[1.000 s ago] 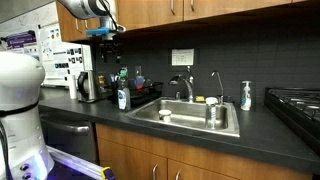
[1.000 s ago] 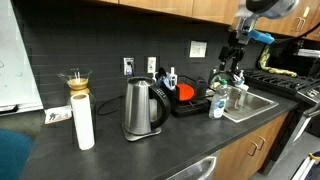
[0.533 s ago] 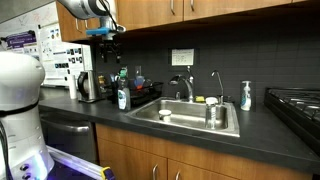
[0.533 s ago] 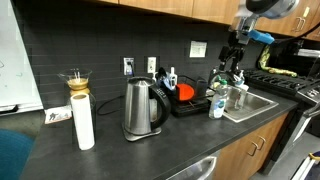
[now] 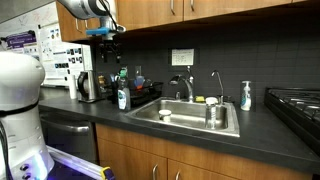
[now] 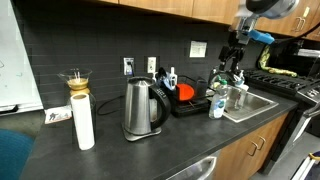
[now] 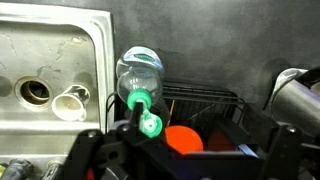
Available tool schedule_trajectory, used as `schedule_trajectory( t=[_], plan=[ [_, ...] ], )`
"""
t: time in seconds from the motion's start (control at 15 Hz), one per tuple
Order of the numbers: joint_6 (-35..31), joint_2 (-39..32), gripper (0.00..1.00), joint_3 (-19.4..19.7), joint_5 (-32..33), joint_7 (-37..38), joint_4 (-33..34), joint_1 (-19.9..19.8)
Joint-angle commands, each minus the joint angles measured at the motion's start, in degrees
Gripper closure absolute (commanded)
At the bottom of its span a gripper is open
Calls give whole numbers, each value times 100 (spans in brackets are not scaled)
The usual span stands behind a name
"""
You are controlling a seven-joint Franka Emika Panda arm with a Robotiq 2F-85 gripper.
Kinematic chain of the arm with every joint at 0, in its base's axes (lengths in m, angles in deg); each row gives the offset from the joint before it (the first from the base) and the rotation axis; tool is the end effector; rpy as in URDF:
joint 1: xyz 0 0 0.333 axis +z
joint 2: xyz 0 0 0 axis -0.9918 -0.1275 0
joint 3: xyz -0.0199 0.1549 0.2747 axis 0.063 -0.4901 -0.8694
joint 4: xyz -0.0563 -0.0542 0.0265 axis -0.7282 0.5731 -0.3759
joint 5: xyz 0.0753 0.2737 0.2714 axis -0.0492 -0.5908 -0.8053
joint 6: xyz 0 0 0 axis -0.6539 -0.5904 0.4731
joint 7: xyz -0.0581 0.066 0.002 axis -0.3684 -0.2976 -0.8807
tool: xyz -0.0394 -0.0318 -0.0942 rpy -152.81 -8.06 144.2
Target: Remove the safety knife from the dish rack
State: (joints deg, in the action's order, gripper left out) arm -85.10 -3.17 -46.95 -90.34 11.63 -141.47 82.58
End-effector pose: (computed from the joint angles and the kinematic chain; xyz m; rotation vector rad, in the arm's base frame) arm 0.4216 -0.0184 0.5295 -3.0789 0.0120 -0.1348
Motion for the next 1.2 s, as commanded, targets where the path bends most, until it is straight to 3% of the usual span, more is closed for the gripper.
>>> schedule_trajectory(
  t=[0.0,0.67,1.13],
  plan=[
    [10,-3,0,-18,-9,-9,9,-23],
    [-781,-222,0,-601,104,402,-308,168],
    [-667,-708,0,-895,184,504,85,364]
  ],
)
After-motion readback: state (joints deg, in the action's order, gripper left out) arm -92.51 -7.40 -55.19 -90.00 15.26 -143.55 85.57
